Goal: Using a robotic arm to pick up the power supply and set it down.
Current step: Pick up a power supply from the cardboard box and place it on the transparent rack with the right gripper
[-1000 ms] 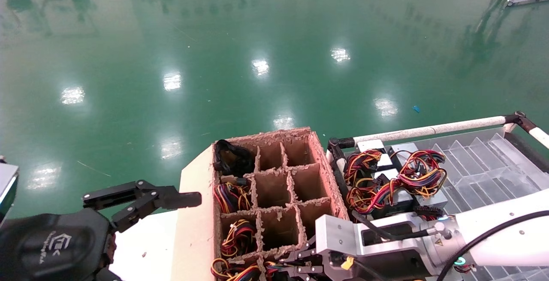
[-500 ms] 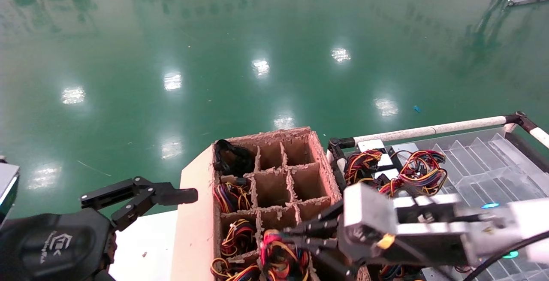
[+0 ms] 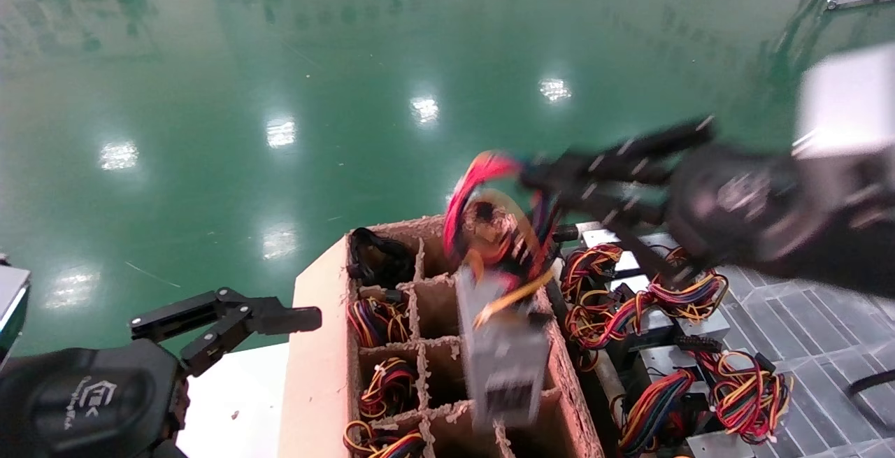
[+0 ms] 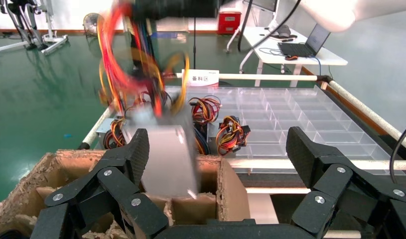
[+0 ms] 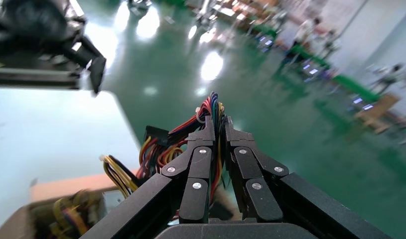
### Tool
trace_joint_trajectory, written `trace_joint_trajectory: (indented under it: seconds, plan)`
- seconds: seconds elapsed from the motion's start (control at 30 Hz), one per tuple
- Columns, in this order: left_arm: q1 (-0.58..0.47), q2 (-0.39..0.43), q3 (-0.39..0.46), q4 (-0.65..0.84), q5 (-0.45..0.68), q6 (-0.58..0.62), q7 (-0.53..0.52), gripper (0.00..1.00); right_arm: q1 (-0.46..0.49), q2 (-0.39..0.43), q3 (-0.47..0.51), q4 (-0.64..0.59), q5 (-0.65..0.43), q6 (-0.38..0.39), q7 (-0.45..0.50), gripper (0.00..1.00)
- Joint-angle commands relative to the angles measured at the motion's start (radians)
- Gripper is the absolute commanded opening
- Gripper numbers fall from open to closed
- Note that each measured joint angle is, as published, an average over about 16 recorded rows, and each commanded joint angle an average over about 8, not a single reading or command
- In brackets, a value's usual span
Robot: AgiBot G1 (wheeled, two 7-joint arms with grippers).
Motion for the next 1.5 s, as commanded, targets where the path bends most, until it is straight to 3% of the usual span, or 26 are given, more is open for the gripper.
trace_joint_trajectory:
  seconds: [0.03, 0.3, 0.63, 1.07, 1.5]
  plan:
    - [0.000, 0.000, 0.000, 0.000, 0.000, 0.000, 0.000, 1.00, 0.011, 0.021, 0.031, 0.006, 0.031, 0.006, -0.003, 0.00]
    - [0.000, 0.000, 0.000, 0.000, 0.000, 0.000, 0.000, 1.00, 0.165, 0.132, 0.064, -0.124, 0.010, -0.091, -0.036, 0.00]
    - [0.000, 0.000, 0.000, 0.000, 0.000, 0.000, 0.000, 1.00, 0.290, 0.280, 0.044, -0.373, -0.108, -0.228, -0.180, 0.00]
    - [0.000, 0.000, 0.001, 0.000, -0.001, 0.000, 0.000, 1.00, 0.229, 0.478, -0.085, -0.548, -0.121, -0.258, -0.369, 0.00]
    - [0.000, 0.000, 0.001, 0.000, -0.001, 0.000, 0.001, 1.00, 0.101, 0.556, -0.235, -0.609, 0.000, -0.263, -0.472, 0.00]
